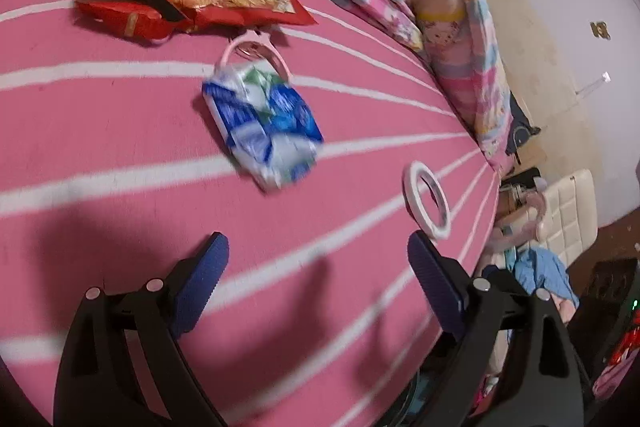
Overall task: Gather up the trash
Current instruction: 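Grasp the blue-white wrapper with the left gripper while the right gripper grasps the white tape roll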
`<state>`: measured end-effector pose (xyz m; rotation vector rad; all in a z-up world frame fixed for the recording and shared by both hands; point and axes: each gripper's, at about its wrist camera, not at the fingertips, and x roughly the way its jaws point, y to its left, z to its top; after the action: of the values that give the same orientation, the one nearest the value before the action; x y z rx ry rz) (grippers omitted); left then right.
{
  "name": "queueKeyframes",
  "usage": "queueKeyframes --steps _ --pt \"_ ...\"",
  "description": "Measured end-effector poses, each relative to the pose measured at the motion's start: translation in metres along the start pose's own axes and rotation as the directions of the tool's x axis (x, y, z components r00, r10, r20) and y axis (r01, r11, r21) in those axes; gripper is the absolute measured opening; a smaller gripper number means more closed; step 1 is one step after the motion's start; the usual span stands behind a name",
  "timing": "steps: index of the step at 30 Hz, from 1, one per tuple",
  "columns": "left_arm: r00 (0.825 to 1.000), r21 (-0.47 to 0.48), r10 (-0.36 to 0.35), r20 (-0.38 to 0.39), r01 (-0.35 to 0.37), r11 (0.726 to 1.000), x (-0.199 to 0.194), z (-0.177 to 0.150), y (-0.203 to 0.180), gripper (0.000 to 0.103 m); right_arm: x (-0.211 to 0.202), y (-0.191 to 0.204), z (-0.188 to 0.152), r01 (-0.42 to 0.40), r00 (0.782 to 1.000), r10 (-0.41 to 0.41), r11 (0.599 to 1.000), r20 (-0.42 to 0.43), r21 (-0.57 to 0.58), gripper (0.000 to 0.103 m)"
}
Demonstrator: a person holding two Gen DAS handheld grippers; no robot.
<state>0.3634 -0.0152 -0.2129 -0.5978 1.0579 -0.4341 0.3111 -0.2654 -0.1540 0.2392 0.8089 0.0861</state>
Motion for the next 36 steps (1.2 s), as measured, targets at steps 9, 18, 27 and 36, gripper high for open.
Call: queueKeyframes --steps 9,18,27,36 --pt "1.0 -0.022 -0.016 -0.01 0.016 1.0 0.022 0.03 0.01 0.074 0.032 0.004 0.015 0.004 1.0 -0.004 1.0 -0.008 -0.013 0.086" --pt "1.0 0.021 0.007 0.001 -0.007 1.0 0.041 0.038 0.009 0.034 0.058 -0.011 0.029 0.054 0.999 -0.054 0.998 -0.007 -0.034 0.086" --pt "1.0 0.042 -0.015 -0.001 0.015 0.999 0.049 0.037 0.009 0.013 0.092 -0.031 0.036 0.088 0.995 -0.091 0.995 -0.049 -0.048 0.076" --pt "0.994 0.084 -0.086 -0.07 0.092 0.992 0.062 0.022 -0.009 0.008 0.103 -0.046 0.027 0.127 0.986 -0.129 0.992 -0.103 -0.028 0.03"
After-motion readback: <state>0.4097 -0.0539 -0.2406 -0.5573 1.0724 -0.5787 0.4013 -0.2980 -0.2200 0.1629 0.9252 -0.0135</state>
